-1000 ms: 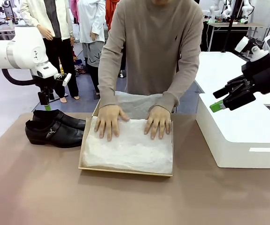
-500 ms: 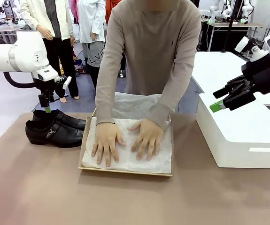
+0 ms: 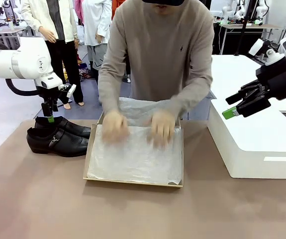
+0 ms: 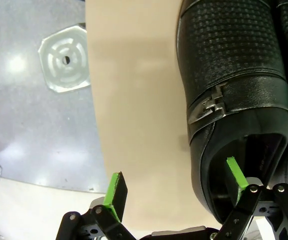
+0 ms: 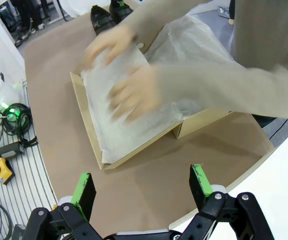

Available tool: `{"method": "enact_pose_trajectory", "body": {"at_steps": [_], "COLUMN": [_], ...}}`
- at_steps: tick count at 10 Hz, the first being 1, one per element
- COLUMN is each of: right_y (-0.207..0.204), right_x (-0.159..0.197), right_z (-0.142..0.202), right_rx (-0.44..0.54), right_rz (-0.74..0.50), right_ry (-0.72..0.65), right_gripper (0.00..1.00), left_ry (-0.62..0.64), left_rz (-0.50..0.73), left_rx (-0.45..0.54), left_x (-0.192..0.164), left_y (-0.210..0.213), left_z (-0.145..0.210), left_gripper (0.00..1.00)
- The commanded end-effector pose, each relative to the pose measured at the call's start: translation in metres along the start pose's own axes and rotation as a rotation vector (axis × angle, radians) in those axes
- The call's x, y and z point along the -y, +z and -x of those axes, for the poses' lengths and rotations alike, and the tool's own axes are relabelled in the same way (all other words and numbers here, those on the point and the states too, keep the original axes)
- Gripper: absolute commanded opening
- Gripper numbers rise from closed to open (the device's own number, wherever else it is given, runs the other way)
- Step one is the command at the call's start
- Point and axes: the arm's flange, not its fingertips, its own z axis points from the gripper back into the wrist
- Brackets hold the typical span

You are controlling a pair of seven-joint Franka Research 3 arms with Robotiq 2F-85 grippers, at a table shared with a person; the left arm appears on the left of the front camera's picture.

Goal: Pack the shoes into the box.
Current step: Place one shoe of the Shoes into the Shoes Box.

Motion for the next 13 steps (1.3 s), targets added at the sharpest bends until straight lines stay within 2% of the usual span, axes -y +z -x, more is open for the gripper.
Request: {"method": "enact_pose_trajectory", "body": {"at_steps": [1, 9, 13], "right_y": [-0.001, -0.001, -0.001], "right_x": [0.004, 0.004, 0.004], "right_z": [-0.001, -0.001, -0.001], "right_rx": [0.03, 0.03, 0.03], "right_rz": [-0.012, -0.012, -0.012], "right_ry": [0.025, 0.025, 0.025], "right_gripper": [1.0, 1.0, 1.0], "left_ry": [-0.022, -0.018, 0.0], "left_rz": [0.035, 0.122, 0.122], "left_rx": [-0.013, -0.017, -0.004], "left_x": [-0.008, -0.009, -0.01], "left_y": [-0.001, -0.013, -0.012], "left_z": [0.002, 0.0, -0.001], "left_gripper": [1.0, 1.0, 0.23]}}
